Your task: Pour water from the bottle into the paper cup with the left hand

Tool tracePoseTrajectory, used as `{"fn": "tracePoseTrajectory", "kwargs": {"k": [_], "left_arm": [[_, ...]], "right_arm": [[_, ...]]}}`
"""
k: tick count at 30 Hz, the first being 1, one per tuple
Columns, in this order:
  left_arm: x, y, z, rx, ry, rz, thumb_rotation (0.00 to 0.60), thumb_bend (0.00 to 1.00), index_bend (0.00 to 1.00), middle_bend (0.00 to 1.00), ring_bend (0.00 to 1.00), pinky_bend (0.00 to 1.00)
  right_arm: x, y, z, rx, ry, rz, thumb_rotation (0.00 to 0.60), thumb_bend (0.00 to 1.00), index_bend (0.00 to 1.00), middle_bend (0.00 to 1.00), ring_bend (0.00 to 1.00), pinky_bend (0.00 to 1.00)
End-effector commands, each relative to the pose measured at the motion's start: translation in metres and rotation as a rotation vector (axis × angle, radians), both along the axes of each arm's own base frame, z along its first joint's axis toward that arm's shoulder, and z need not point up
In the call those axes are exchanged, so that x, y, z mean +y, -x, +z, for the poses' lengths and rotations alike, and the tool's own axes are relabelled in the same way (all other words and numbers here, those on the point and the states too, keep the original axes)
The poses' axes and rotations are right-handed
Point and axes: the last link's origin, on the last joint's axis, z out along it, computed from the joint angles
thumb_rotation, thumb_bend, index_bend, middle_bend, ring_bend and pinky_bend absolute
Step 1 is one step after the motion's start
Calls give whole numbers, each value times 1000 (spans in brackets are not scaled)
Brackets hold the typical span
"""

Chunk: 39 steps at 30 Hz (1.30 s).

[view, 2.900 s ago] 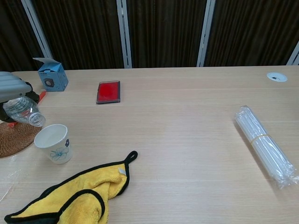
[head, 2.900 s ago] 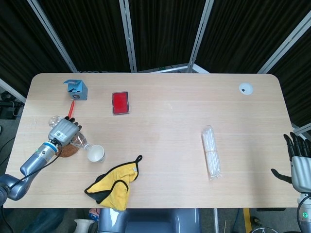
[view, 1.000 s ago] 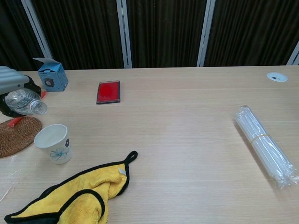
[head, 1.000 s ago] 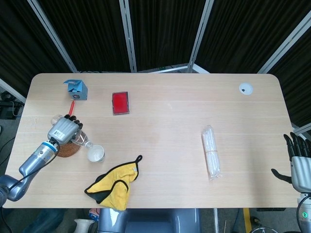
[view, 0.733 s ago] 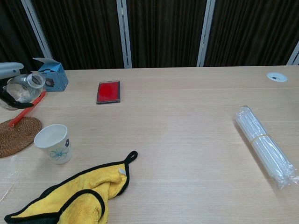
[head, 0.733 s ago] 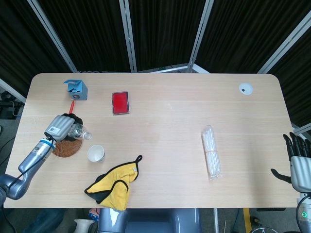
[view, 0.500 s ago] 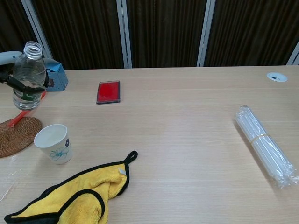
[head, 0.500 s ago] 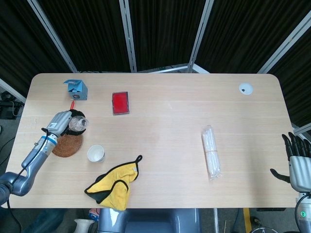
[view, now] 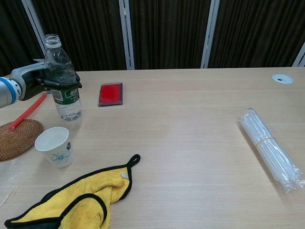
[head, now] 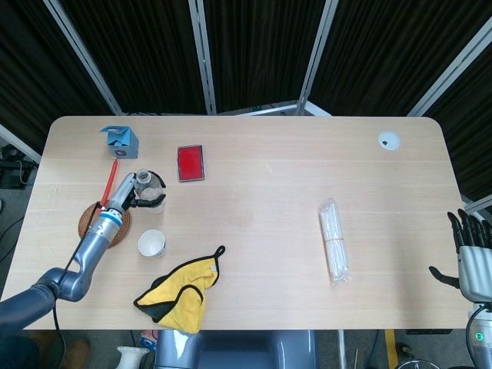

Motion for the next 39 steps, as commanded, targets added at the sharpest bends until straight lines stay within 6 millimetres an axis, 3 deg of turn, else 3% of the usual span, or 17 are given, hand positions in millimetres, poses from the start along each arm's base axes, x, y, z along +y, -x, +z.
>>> {"fn": "tracePoseTrajectory", "kwargs": {"k": [1,5,13,21,27,32,39], "left_arm": [[3,-3,-9,-27,9,14,600,445,609,436,270,318],[4,-5,-17,-56,20,26,600,414,604,432,265,314],[2,-2,-24,-57,54,32,600,266,517,341,194,206],[-1,2,-25,-62,69,20,600,144,203,109,28,87],[-8,5,-21,-64,79,-5,600,110,27,2,0,10],[-17,7,-9,-68,67,-43,600,102,0,0,0,0],[-38,19,28,-24,50,-75,600,103,0,0,0,0]], "right_arm": [[0,1,0,2,3,-3,600,0,0,0,0,0],[-1,2,1,2,5,-9,600,0,0,0,0,0],[-1,3,0,4,0,-12,600,0,0,0,0,0],[-2,4,-1,1,-3,-19,600,0,0,0,0,0],[-2,3,-2,-7,-9,-16,600,0,0,0,0,0],[-1,0,-3,-13,-12,-4,600,0,0,0,0,0],[4,-6,0,-32,-11,27,600,0,0,0,0,0]]}}
